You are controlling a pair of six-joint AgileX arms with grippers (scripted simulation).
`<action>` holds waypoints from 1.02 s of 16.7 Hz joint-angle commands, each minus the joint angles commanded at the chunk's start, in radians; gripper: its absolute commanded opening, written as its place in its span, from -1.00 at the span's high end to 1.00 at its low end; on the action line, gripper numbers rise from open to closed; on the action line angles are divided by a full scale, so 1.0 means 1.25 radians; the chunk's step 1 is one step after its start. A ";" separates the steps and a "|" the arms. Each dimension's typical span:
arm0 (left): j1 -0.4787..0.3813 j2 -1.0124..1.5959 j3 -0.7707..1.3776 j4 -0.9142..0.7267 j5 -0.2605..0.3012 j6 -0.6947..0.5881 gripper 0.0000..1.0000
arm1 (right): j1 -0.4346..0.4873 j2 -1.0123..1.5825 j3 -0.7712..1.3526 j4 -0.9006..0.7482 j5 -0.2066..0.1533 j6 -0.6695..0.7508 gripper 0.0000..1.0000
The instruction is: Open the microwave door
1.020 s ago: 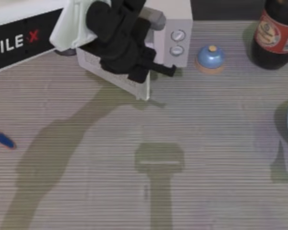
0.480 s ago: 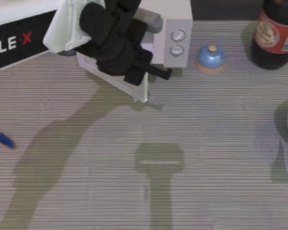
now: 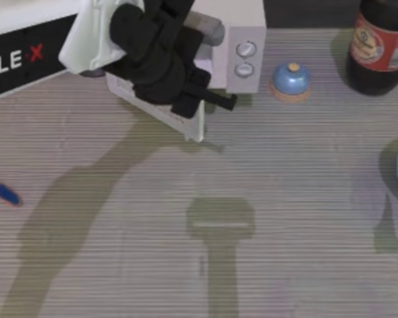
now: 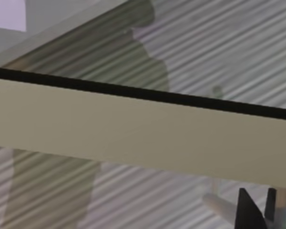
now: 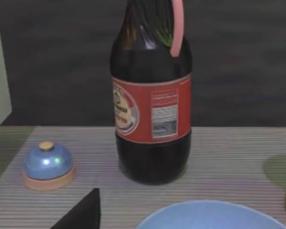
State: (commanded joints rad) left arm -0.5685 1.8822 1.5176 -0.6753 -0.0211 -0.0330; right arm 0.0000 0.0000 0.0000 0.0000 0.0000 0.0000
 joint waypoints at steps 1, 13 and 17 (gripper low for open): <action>0.000 0.000 0.000 0.000 0.000 0.000 1.00 | 0.000 0.000 0.000 0.000 0.000 0.000 -1.00; 0.000 -0.006 -0.008 0.001 0.012 0.009 1.00 | 0.000 0.000 0.000 0.000 0.000 0.000 -1.00; 0.024 -0.043 -0.050 0.012 0.047 0.078 1.00 | 0.000 0.000 0.000 0.000 0.000 0.000 -1.00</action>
State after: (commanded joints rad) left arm -0.5383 1.8289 1.4549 -0.6600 0.0382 0.0649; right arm 0.0000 0.0000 0.0000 0.0000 0.0000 0.0000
